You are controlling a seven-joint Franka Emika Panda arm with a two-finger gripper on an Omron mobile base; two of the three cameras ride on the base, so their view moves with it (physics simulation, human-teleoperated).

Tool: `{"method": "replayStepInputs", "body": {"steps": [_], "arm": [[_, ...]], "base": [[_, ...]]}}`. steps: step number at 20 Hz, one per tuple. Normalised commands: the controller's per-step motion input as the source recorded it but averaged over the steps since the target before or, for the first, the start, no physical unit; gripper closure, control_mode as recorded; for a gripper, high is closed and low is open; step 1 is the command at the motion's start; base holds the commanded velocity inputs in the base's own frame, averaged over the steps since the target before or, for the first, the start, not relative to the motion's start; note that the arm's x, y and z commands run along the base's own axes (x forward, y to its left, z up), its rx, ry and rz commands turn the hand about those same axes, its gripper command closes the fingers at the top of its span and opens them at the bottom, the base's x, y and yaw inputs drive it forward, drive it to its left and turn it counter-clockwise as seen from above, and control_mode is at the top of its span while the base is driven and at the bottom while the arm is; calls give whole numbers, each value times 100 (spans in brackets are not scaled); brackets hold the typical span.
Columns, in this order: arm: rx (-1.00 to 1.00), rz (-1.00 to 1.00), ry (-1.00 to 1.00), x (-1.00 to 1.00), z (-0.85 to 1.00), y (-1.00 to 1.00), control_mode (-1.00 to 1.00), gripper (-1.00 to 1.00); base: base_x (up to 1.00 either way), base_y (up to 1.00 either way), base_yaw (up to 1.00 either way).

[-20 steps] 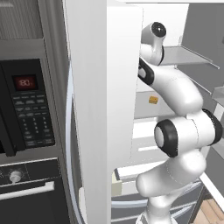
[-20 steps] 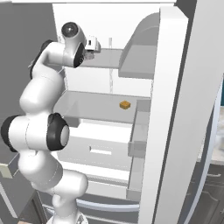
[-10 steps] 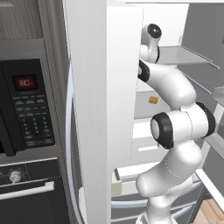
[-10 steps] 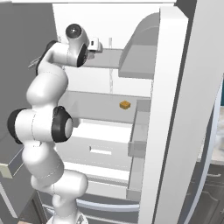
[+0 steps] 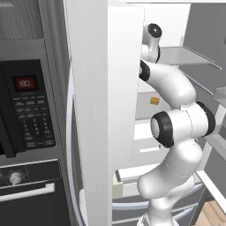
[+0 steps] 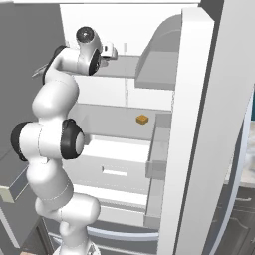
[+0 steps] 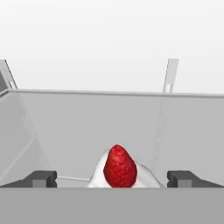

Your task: Take the cakes from the fridge and place them on the empty tray on the dining counter.

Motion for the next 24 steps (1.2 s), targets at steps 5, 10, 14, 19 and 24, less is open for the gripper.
{"method": "replayStepInputs", "body": {"steps": [5, 10, 14, 19, 24], "arm": [[0, 0, 0, 6, -25, -5, -100, -100], [-3, 0, -1, 16, -29, -1, -100, -100], [-6, -6, -9, 24, -24, 0, -100, -100], [-6, -9, -8, 17, -27, 0, -100, -100], [-1, -7, -2, 3, -10, -2, -100, 100]], "base": [[0, 0, 0], [0, 0, 0], [0, 0, 0], [0, 0, 0], [0, 0, 0]]}}
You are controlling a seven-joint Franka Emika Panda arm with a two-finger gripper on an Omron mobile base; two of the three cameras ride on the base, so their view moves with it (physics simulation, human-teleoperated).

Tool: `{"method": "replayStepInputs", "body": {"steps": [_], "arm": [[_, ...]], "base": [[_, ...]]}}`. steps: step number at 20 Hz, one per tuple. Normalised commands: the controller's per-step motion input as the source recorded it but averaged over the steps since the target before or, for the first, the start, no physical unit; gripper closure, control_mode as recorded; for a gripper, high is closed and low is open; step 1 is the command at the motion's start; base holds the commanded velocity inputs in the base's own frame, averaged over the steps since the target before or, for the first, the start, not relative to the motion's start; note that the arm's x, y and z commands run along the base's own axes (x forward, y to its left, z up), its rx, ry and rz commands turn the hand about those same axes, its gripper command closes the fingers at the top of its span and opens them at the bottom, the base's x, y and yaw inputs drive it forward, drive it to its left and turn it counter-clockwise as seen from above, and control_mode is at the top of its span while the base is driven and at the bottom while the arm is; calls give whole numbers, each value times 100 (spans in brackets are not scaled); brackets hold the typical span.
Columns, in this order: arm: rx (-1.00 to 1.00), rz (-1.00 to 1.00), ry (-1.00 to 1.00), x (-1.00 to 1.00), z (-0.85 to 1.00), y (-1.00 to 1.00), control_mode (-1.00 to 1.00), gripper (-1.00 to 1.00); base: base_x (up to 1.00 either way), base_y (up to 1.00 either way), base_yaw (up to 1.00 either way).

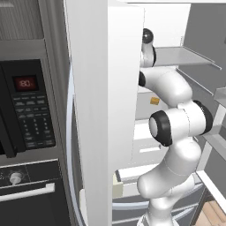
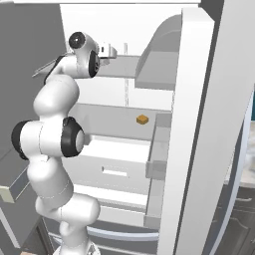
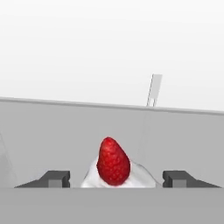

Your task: Take the cakes from the fridge and place them on the empty tray on the dining counter.

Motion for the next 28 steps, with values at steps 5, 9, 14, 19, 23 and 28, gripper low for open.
{"method": "replayStepInputs", "body": {"steps": [5, 9, 14, 19, 23, 28], "arm": [[0, -5, 5, 0, -6, -20, -100, 100], [0, -2, 7, -3, 0, -23, -100, 100], [0, 0, 1, -22, -8, -20, -100, 100], [0, 0, -3, -43, -22, -18, -100, 100], [0, 0, -14, -73, -24, -9, -100, 100], [0, 0, -6, -93, 18, -17, -100, 100]], "base": [[0, 0, 0], [0, 0, 0], [0, 0, 0], [0, 0, 0], [0, 0, 0], [0, 0, 0]]}}
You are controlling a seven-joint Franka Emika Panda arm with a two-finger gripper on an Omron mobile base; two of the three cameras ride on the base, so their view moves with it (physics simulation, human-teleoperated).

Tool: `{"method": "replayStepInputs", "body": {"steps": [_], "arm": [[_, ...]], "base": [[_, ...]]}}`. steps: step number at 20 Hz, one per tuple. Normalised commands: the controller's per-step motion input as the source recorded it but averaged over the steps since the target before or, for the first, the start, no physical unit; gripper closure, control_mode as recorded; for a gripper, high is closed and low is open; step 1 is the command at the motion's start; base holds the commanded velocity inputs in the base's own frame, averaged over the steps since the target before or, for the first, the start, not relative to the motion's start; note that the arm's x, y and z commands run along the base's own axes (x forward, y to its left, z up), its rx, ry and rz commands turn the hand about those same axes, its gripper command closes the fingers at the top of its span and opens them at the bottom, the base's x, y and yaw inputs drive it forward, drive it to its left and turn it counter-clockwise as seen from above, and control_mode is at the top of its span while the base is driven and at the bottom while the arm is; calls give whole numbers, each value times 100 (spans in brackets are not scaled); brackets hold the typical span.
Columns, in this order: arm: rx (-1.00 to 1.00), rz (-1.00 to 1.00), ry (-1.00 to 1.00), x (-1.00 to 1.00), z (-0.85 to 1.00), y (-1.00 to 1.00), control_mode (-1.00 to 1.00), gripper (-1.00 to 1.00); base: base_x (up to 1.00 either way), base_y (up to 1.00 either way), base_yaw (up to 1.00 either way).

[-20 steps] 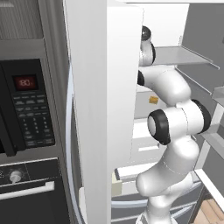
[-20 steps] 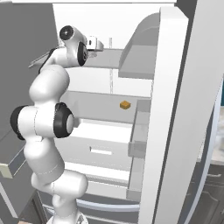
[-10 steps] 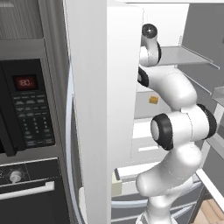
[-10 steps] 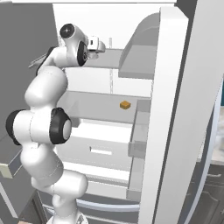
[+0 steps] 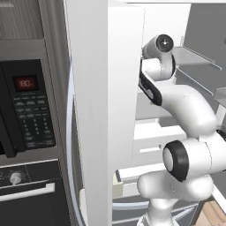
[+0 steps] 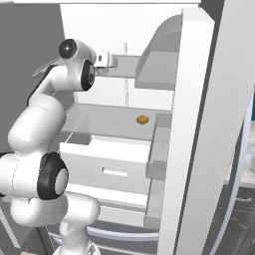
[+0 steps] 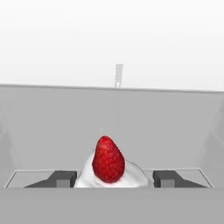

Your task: Take the cakes from the fridge and place them on the empty tray on the dining counter.

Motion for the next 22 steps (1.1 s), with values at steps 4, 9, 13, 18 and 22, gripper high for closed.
{"method": "replayStepInputs", "body": {"steps": [4, 9, 13, 18, 22], "arm": [[0, 4, 3, -99, 40, -17, -100, 100], [0, 15, 14, -100, 20, -2, -100, 100], [0, 22, 5, -100, 0, 0, -100, 100], [2, 23, -11, -100, 0, 0, -100, 100], [2, 17, -30, -100, -4, 0, -100, 100]], "base": [[0, 0, 0], [0, 0, 0], [0, 0, 0], [0, 0, 0], [0, 0, 0]]}}
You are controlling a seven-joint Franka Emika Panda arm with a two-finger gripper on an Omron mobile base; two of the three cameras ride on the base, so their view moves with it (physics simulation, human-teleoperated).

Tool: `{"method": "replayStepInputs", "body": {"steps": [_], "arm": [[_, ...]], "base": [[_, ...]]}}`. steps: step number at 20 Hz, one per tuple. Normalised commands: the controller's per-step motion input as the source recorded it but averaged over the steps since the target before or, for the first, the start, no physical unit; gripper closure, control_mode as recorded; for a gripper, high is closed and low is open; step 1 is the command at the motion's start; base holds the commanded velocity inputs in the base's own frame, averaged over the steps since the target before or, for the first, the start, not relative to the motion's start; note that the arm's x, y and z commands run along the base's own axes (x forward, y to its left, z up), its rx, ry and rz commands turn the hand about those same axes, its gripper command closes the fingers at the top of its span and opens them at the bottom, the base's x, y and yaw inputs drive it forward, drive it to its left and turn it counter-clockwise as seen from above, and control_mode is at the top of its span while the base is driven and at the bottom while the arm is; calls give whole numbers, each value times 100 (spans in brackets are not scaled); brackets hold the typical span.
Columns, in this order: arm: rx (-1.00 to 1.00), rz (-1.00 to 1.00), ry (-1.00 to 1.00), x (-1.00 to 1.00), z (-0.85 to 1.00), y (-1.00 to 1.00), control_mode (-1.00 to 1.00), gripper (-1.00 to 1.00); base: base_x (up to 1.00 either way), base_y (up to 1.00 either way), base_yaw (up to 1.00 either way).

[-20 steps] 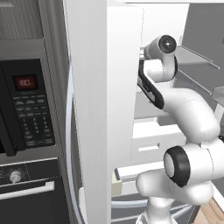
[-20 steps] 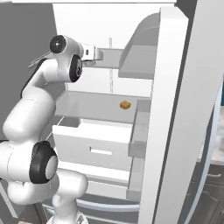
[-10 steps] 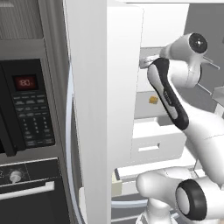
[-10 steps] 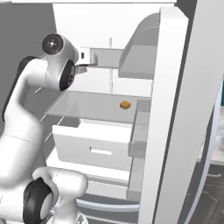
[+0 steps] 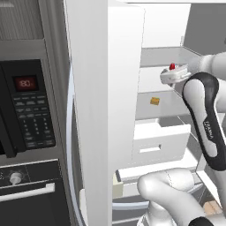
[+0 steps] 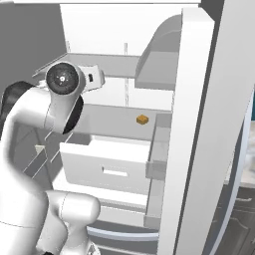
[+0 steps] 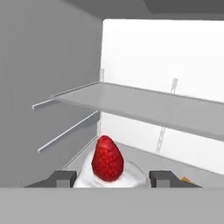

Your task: Take the cakes from the fridge and place them on the empty tray on the dining counter.

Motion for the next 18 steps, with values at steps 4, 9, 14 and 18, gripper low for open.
{"method": "replayStepInputs", "body": {"steps": [4, 9, 14, 18], "arm": [[0, 4, -31, -100, -31, 4, -100, 100], [0, 1, -12, -100, -43, 9, -100, 100], [0, 3, -2, -90, -14, 7, -100, 100], [0, 0, -10, -82, 1, 0, -100, 100]], "base": [[0, 0, 0], [0, 0, 0], [0, 0, 0], [0, 0, 0]]}}
